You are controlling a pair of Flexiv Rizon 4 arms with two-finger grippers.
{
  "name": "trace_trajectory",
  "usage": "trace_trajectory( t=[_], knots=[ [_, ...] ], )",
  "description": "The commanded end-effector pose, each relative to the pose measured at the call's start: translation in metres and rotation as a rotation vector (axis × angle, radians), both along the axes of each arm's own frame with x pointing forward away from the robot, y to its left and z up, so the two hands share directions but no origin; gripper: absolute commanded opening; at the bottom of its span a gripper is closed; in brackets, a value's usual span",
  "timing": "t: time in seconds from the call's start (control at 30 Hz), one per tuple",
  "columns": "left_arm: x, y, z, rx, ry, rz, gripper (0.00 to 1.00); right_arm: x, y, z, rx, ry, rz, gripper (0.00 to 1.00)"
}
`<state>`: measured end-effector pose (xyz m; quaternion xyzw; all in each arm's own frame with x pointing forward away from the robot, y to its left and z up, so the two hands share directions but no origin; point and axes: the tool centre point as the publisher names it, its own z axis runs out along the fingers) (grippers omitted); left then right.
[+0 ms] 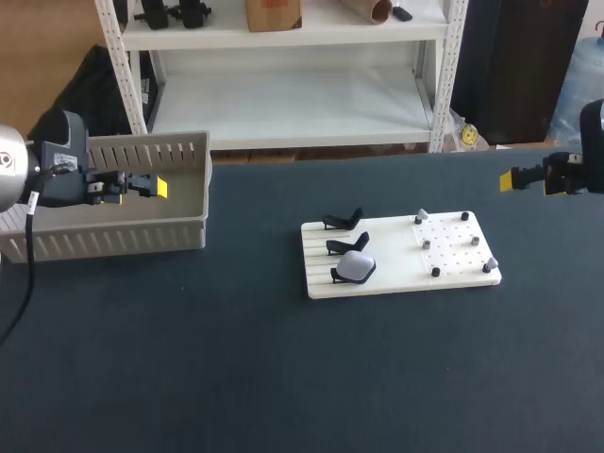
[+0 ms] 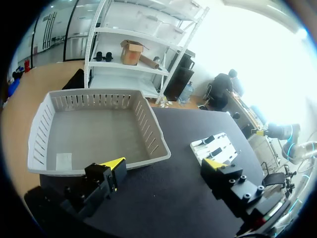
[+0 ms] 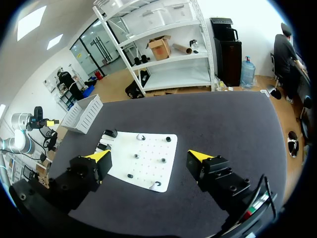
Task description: Pick up each earbud case from the left stands, insert the matching earbuds, close the lid, and place the case in the box.
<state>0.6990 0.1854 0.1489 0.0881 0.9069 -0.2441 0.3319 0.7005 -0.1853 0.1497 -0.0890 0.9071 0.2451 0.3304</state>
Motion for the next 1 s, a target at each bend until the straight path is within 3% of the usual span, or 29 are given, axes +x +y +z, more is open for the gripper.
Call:
trace_trajectory(
  t=[0.03,0.9,0.93,1.0],
  knots=[
    [0.001,0.0,0.001,0.004,0.005,0.0,1.0,0.0,-0.001,0.0,0.001,0.0,0.002,1.0],
    [0.001,0.0,0.001,0.004,0.005,0.0,1.0,0.0,-0.001,0.0,0.001,0.0,0.002,1.0],
    [-0.003,-0.006,0.006,-0.007,-0.09,-0.078,1.0,0.0,-0.001,0.0,0.001,0.0,0.002,1.0],
    [-0.007,-0.015,0.01,0.063,-0.168,-0.189,1.0,0.0,-0.001,0.0,0.001,0.0,0.002,1.0]
  ],
)
